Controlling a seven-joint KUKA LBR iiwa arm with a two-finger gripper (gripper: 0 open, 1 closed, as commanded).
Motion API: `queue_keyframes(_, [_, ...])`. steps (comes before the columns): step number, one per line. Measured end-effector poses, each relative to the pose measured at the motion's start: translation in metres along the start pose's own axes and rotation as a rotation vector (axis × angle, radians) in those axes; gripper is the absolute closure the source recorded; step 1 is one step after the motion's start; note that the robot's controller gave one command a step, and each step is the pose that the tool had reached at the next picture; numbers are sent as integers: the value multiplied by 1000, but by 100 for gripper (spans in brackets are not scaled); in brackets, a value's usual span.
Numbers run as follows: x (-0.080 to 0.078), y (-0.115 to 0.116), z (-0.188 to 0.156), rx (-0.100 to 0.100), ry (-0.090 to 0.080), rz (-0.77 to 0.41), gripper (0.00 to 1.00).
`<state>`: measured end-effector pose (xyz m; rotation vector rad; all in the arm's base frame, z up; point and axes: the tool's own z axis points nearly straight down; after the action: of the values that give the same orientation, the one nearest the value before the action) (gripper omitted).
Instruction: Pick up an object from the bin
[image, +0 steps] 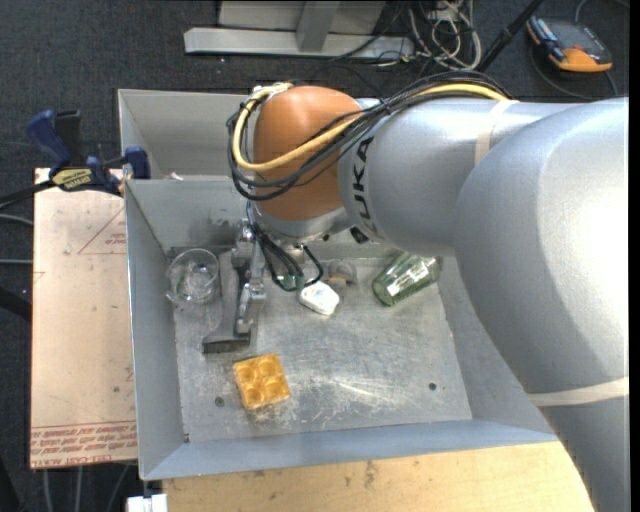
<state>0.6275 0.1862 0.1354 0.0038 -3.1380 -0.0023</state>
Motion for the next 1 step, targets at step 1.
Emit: queue_keyframes(1, [-1, -1, -4, 0, -5, 2, 0])
